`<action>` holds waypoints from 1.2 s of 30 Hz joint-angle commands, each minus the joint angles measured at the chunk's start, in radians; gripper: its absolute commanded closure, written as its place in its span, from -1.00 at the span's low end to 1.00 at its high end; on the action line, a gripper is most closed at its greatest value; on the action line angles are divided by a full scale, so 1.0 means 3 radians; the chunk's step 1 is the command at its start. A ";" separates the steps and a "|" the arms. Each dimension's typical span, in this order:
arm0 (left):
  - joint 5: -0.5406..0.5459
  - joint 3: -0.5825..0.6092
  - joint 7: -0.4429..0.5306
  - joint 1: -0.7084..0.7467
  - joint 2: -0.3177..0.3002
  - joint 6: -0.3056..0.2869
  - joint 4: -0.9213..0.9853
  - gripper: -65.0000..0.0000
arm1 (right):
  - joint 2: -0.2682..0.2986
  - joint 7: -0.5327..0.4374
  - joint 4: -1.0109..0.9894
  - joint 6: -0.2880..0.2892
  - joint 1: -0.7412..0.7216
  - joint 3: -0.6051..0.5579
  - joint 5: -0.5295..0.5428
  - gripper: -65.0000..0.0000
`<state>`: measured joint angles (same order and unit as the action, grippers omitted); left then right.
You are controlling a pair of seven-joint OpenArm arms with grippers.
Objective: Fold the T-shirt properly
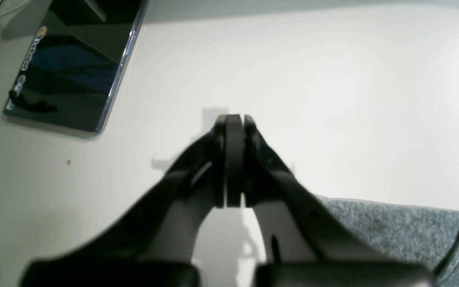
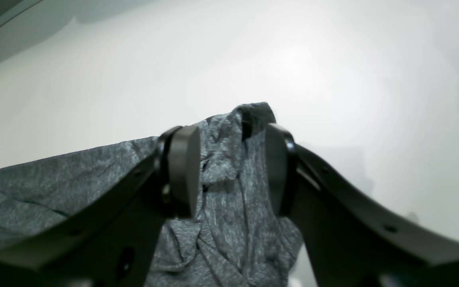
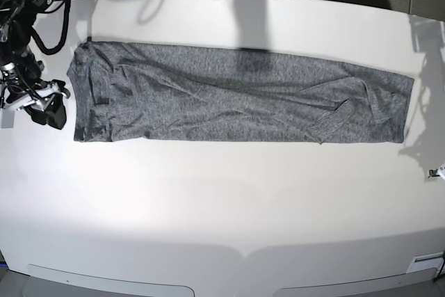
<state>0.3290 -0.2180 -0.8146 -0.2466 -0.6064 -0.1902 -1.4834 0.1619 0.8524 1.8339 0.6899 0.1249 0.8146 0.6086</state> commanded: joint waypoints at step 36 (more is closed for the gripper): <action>-0.0052 -0.0032 0.0099 -0.0075 -0.0095 0.0013 -0.0053 -0.39 | 0.0051 -0.0057 0.0070 0.0027 -0.0028 0.0008 0.0106 0.16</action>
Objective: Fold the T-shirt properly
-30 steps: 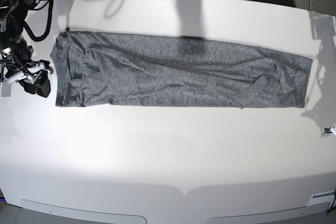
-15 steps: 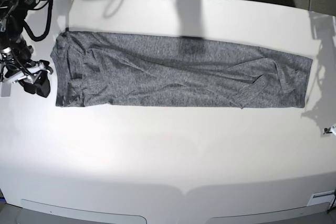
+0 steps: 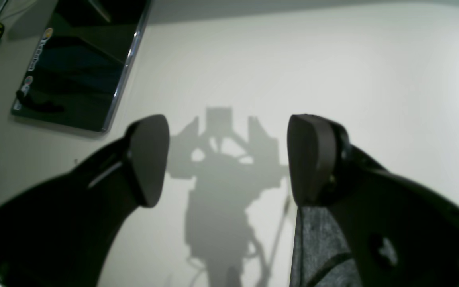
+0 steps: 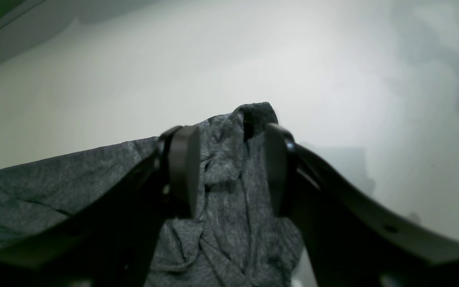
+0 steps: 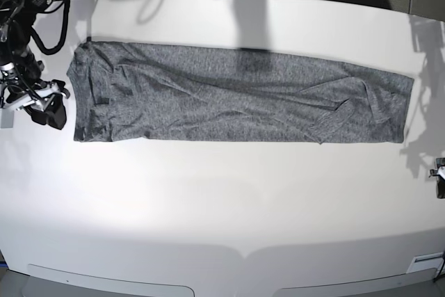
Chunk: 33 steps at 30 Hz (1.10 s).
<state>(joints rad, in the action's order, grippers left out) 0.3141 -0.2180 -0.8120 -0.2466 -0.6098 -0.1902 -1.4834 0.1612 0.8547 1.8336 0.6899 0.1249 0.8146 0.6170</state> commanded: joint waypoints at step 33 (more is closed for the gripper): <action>0.1974 -0.0032 -0.1059 -0.0749 -0.0841 -0.1693 0.2232 -0.39 | 0.0053 -0.0019 0.0071 0.0027 -0.0028 0.0008 0.0243 0.16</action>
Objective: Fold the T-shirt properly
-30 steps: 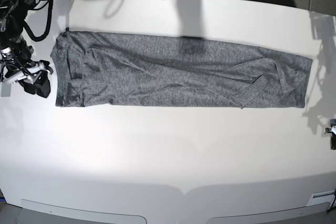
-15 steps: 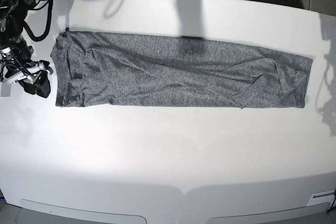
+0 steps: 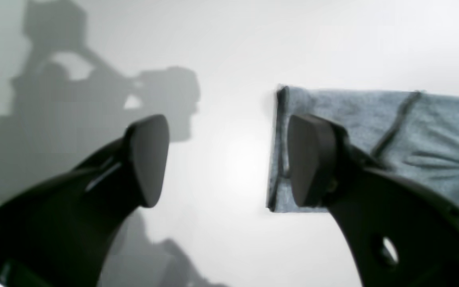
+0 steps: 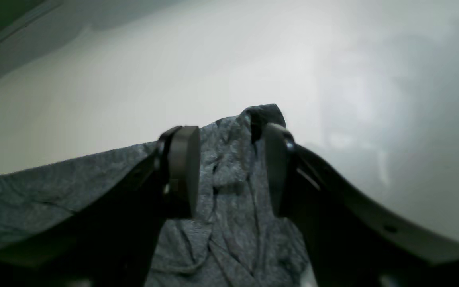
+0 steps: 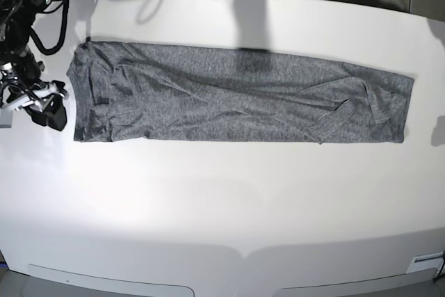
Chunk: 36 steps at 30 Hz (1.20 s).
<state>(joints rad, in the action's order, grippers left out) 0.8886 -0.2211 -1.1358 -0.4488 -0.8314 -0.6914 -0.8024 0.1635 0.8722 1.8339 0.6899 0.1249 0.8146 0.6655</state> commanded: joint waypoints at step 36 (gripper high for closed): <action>0.0053 0.1067 0.0075 0.0230 0.0460 -0.0022 -0.0036 -0.39 | 0.0047 0.0003 0.0070 0.0027 -0.0027 0.0008 0.0092 0.16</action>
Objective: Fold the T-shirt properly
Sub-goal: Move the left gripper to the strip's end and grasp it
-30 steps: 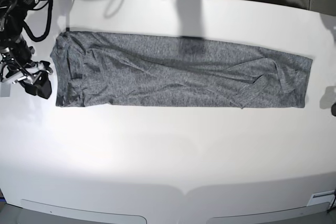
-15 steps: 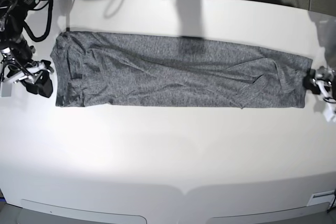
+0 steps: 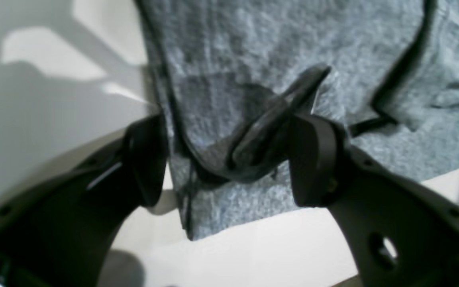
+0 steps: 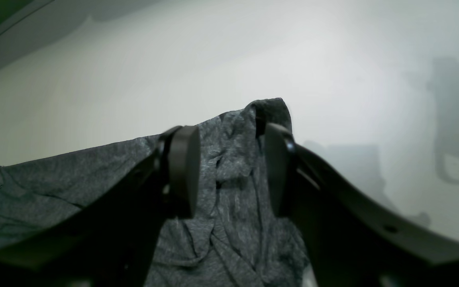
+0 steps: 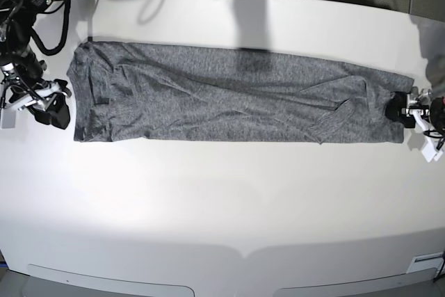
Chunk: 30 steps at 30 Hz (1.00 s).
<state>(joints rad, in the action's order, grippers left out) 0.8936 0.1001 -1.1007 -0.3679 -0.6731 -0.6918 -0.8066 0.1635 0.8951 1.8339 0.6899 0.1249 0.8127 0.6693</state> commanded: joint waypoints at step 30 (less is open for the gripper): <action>0.0951 -0.0004 -0.0158 0.0064 -0.0076 -0.0021 -0.0022 -0.38 | 0.0047 0.0000 0.0070 0.0027 -0.0028 0.0014 0.0251 0.17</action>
<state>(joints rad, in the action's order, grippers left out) 1.1606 0.1043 -1.1568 -0.3294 -0.6704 -0.6914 -0.8047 0.1635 0.9157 1.8339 0.6899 0.1249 0.8127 0.7254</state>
